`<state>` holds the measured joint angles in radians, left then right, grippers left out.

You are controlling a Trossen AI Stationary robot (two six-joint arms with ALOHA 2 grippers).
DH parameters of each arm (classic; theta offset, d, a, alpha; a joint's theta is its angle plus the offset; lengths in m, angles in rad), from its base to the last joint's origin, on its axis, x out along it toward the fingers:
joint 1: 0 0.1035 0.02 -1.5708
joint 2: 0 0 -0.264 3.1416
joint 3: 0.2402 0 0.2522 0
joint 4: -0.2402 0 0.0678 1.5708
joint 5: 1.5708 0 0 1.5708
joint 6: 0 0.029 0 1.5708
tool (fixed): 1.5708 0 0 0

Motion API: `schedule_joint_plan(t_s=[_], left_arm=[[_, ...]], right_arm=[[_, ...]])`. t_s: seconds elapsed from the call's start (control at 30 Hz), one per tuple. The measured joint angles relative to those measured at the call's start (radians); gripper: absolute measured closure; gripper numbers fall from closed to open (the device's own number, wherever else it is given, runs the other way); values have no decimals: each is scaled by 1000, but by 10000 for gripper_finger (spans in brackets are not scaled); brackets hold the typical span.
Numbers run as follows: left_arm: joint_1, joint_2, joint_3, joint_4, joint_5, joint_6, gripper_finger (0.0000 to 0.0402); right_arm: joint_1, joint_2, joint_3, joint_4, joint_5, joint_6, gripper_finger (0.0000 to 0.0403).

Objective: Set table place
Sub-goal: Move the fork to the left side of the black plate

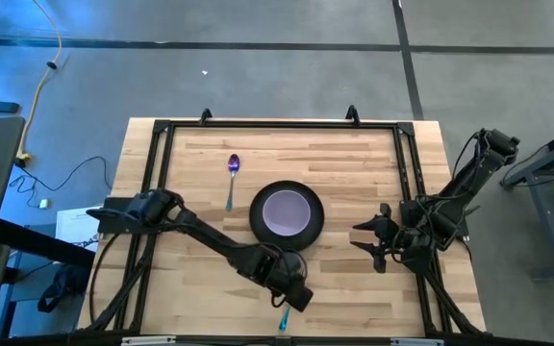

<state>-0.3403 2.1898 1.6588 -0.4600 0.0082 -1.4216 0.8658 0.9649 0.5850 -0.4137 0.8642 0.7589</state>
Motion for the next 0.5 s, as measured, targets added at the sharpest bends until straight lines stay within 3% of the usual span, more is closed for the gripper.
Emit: schedule_joint_plan(t_s=[0.5], left_arm=[[1, 4, -1, -5, 3, -16, 297]], right_arm=[[0, 0, 0, -13, 0, 0, 199]])
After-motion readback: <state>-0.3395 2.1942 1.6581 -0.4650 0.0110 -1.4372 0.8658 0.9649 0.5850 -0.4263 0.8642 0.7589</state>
